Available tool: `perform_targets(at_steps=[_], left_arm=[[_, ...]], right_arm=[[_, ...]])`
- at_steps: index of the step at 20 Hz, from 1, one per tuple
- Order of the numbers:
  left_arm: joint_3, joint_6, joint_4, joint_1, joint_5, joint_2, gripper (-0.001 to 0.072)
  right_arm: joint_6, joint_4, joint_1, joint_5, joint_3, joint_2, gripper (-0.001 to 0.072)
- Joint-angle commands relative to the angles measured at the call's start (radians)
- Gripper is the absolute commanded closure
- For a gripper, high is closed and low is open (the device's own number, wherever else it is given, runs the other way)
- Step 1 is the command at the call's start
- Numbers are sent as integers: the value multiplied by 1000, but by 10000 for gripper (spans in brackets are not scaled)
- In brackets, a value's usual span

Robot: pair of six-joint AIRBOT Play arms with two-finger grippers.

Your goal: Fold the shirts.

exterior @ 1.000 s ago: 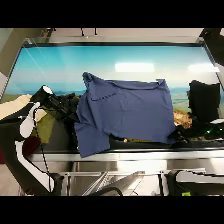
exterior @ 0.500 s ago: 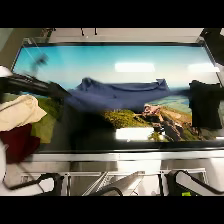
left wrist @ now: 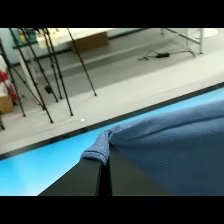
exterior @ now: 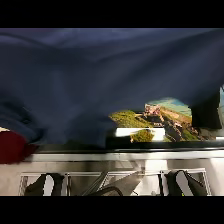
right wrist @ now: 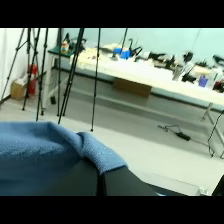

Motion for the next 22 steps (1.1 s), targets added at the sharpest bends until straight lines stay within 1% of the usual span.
perform_targets(at_steps=[1,2,3,4,5,6,8,10,12,14,16,18,19,21,22], left_arm=[[68,-34,134,-115,-55,-77,682],[68,-30,133,-167,-96,-134,682],[68,-29,135,-225,-128,-199,682],[68,-29,147,-277,-152,-269,682],[68,-34,189,-332,-180,-346,682],[62,-42,240,-393,-212,-435,681],[-2,-51,304,-470,-201,-574,681],[-88,-58,315,-506,-110,-705,681],[-164,-57,316,-521,8,-846,681],[-166,-57,317,-523,77,-996,681],[-85,-62,326,-516,82,-1139,681],[46,-101,370,-515,63,-1256,681],[105,-114,388,-515,46,-1293,681],[183,-119,404,-515,0,-1336,681],[181,-119,415,-515,-14,-1339,681]], right_arm=[[0,84,-58,111,-3,-50,696],[-22,157,-90,178,-35,-86,696],[-67,246,-113,226,-85,-117,697],[-117,324,-116,247,-154,-147,697],[-146,351,-112,252,-223,-172,696],[-166,351,-98,251,-302,-198,696],[-205,324,-28,225,-468,-266,696],[-226,233,76,108,-620,-359,696],[-232,161,163,-18,-705,-488,696],[-247,173,219,-113,-708,-650,696],[-269,239,243,-189,-668,-801,697],[-254,311,248,-164,-563,-937,697],[-232,320,248,-140,-499,-987,697],[-172,304,248,-108,-412,-1042,697],[-149,285,246,-94,-399,-1045,697]])
